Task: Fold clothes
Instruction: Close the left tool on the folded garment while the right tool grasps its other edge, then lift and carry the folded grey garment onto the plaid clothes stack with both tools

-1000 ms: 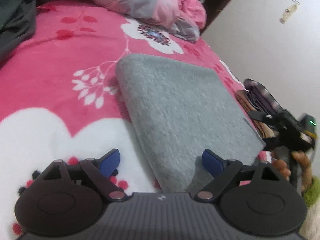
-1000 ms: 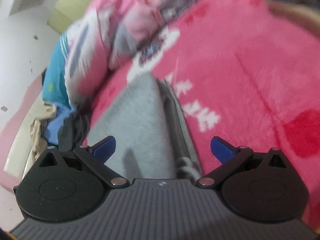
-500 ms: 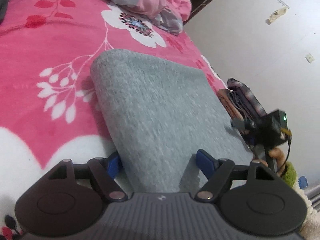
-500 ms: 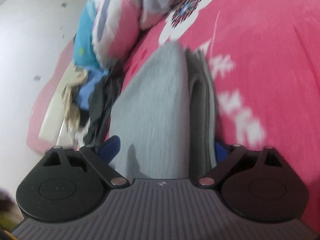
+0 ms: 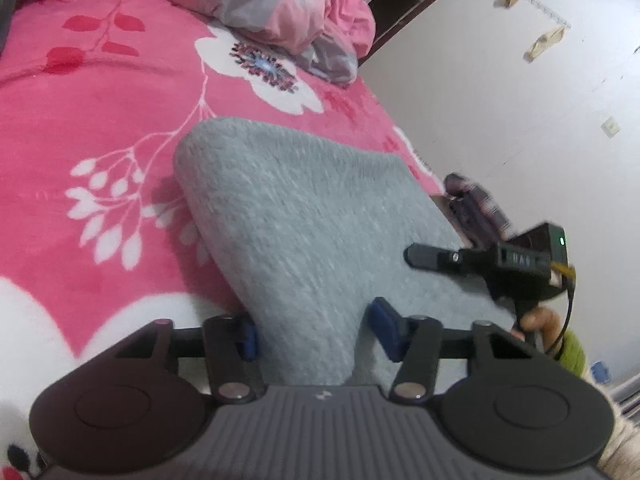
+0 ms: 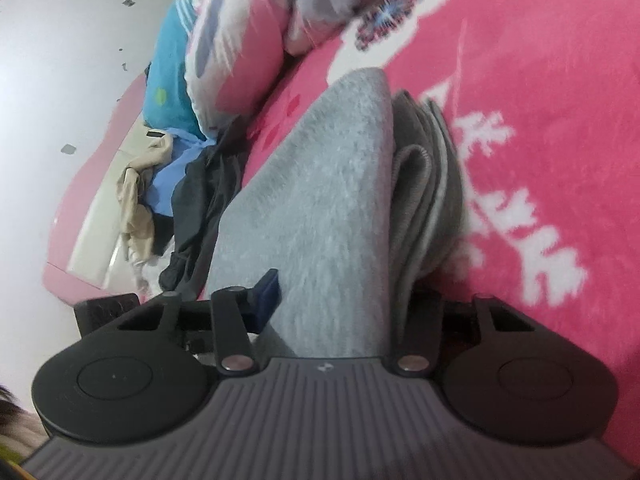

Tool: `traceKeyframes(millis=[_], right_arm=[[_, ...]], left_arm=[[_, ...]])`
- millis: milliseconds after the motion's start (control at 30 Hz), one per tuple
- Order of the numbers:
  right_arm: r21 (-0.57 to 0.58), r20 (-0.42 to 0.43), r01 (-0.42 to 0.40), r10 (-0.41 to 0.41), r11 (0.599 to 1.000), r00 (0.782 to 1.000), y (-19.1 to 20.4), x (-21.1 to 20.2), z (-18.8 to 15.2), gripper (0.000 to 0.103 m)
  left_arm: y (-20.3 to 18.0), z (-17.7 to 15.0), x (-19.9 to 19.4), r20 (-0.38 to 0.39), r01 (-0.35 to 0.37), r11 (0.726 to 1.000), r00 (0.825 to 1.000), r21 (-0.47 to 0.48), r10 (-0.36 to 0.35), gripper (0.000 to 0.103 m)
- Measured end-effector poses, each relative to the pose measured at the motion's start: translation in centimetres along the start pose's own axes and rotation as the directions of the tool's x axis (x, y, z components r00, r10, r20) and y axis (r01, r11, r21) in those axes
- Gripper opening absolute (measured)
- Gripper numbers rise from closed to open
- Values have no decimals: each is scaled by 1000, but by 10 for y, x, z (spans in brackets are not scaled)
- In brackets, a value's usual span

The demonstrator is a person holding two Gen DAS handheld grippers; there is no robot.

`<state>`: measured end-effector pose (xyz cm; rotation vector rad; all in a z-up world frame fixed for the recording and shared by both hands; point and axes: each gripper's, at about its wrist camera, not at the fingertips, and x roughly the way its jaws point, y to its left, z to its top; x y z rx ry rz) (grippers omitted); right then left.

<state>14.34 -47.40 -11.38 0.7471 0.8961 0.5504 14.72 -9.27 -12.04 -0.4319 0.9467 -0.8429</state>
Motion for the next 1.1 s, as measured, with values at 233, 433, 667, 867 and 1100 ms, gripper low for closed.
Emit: traceKeyframes(millis=[233,433,667,867,1100], right_arm=[[-92,75,55,-48,994,996,43,-24,-7,39],[-144,169,68,-44,987,985,75,-63,-3,38],[-194,341,132,-59,972,938,95,-162,44,38],[-148,433,225,-141,963,890,77,-260,100,38],[-62,450,321,-260,945,854,24,-345,152,38]], left_arm=[[-30,8,-16,29,37,999,999,37,-38,49],[-72,36,-29,51,117,989,991,91,-122,49],[-172,102,11,11,219,950,974,224,-228,50],[-263,152,93,-54,317,908,948,273,-315,50],[-333,176,196,-156,409,873,912,265,-380,50]])
